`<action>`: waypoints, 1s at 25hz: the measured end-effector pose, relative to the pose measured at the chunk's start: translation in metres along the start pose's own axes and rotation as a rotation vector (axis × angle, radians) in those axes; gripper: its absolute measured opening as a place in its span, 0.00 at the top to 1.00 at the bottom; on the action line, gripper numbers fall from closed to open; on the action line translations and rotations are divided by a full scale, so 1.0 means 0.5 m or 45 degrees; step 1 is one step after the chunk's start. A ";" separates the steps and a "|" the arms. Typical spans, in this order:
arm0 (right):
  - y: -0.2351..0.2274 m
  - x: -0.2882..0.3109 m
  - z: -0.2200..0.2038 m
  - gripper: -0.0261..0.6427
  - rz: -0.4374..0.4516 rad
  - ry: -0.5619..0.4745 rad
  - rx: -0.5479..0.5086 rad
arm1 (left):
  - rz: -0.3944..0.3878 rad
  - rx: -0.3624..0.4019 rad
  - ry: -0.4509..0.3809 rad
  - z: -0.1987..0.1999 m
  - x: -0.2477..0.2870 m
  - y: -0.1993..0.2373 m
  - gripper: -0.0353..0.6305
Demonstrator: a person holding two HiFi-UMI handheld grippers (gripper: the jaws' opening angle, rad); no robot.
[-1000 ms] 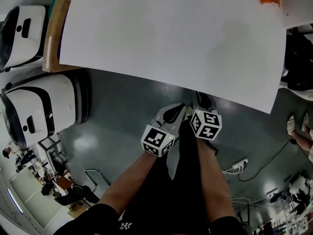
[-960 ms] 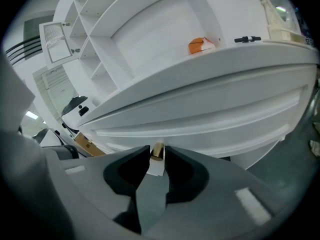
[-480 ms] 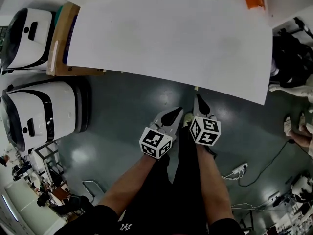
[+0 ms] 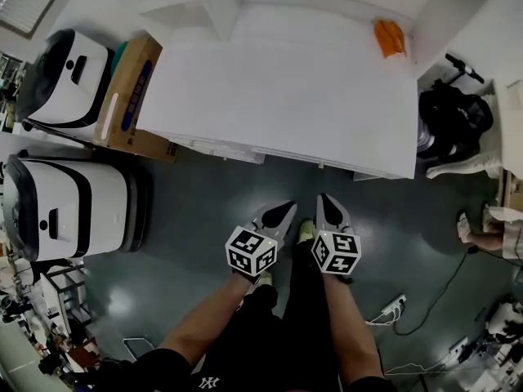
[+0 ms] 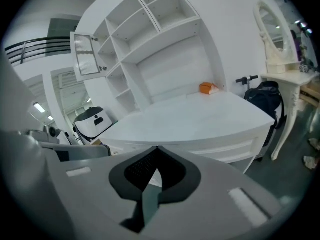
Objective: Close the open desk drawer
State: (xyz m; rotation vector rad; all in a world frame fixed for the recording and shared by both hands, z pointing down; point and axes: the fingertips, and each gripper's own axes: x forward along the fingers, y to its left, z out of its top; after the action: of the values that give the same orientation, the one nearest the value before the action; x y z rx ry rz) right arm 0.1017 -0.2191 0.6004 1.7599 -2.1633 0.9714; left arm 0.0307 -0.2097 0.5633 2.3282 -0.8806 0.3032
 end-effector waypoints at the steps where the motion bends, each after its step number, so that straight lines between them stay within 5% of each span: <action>1: 0.012 -0.018 0.009 0.93 0.001 -0.014 -0.007 | -0.004 -0.001 0.000 0.008 -0.015 -0.008 0.95; 10: 0.133 -0.153 0.104 0.93 0.040 -0.133 -0.114 | -0.060 0.052 -0.046 0.104 -0.134 -0.095 0.95; 25: 0.320 -0.387 0.309 0.93 0.083 -0.453 -0.233 | -0.161 0.223 -0.274 0.325 -0.353 -0.245 0.95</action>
State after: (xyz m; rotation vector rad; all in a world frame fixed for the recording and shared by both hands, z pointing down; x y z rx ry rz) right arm 0.0460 -0.1416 0.3212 1.8981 -2.4401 0.4786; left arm -0.0217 -0.1489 0.3065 2.6028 -0.8310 0.0792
